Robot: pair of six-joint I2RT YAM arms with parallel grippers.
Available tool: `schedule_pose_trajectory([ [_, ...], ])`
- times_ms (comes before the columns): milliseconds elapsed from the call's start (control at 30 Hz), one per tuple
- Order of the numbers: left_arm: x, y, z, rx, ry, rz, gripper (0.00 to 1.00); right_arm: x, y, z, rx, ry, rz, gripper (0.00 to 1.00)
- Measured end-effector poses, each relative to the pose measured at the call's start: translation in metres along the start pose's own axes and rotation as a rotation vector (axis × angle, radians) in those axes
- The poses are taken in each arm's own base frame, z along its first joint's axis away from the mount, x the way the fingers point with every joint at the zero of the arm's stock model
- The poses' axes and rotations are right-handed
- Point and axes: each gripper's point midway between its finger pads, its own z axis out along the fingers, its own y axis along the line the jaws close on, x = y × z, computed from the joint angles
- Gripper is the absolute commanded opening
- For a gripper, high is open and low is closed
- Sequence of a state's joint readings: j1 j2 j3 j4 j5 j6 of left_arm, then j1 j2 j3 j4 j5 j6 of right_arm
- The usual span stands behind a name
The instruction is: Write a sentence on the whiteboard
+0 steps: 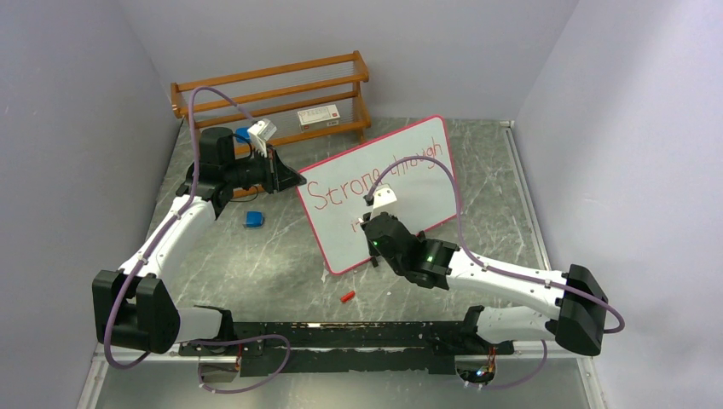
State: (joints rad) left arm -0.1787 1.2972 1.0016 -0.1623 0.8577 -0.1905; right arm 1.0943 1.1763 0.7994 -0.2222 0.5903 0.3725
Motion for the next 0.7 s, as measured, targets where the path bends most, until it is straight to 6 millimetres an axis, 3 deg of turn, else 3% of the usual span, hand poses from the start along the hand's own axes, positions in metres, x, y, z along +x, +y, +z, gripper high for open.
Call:
schedule_pose_trajectory([
  [700, 0.0, 0.0, 0.0, 0.0, 0.0, 0.0, 0.05, 0.019, -0.001, -0.003, -0.009, 0.072, -0.013, 0.0],
])
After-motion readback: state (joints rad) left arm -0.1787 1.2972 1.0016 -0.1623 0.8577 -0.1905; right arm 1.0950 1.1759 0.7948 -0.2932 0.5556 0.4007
